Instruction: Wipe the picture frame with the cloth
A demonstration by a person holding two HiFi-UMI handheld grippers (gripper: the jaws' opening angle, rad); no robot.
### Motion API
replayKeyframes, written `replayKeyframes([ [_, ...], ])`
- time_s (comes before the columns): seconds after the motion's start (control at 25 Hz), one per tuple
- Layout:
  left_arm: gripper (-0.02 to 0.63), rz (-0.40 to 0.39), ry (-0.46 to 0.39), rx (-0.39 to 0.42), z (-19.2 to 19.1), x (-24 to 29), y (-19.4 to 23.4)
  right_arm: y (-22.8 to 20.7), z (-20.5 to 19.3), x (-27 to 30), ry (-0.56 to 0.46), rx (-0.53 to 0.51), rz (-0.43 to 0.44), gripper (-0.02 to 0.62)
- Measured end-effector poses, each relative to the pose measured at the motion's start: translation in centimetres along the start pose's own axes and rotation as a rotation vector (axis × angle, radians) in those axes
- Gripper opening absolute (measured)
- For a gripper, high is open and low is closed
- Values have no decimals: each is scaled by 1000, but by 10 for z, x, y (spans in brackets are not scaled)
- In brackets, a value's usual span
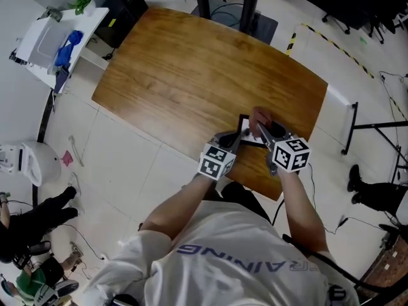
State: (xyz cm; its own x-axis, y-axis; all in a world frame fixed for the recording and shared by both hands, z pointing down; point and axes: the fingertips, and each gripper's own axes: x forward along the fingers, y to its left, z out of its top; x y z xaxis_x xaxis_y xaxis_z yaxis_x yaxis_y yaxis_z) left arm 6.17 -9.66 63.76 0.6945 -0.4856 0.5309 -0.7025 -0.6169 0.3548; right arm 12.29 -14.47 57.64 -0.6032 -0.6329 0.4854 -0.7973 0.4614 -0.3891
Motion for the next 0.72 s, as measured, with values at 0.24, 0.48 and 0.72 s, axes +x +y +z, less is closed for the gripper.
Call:
replayKeyframes([
  [0.24, 3, -20, 105, -27, -43, 19, -6, 9, -31, 43, 140, 26, 28, 118],
  [0.48, 3, -25, 124, -25, -44, 25, -5, 18, -48, 59, 187, 55, 33, 118],
  [0.72, 3, -23, 154, -52, -46, 25, -5, 12, -52, 65, 202, 54, -5, 118],
])
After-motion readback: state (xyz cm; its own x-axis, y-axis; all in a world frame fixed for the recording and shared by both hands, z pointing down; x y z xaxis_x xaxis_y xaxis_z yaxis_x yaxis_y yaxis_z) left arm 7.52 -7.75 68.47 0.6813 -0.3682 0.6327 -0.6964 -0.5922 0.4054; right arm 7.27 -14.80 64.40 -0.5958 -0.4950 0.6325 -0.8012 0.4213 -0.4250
